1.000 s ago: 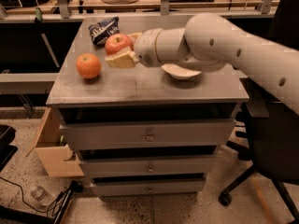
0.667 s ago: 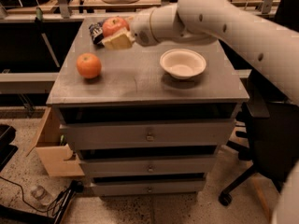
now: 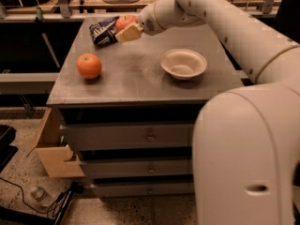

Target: Move apple near blue chip bag

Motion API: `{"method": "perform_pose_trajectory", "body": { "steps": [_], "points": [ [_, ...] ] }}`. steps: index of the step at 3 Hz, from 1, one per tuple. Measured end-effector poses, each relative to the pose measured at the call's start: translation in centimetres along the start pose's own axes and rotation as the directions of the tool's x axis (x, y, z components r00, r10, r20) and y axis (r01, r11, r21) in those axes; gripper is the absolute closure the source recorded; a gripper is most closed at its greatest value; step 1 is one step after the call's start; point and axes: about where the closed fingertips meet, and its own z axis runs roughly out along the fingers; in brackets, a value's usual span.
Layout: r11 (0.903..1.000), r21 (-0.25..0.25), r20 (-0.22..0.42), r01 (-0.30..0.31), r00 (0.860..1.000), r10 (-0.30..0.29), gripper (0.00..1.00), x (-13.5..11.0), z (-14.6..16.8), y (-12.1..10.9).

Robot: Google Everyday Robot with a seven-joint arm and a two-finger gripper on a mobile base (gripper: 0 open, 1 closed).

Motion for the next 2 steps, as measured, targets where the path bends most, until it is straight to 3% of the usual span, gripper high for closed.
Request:
{"method": "perform_pose_trajectory", "body": {
  "steps": [1,2],
  "points": [
    [0.9978,0.057,0.024,-0.034,0.999,0.032,1.0,0.3,-0.6,-4.8],
    [0.9882,0.131,0.068,-0.08,0.995,0.071,1.0,1.0,-1.5,-7.9]
  ]
}}
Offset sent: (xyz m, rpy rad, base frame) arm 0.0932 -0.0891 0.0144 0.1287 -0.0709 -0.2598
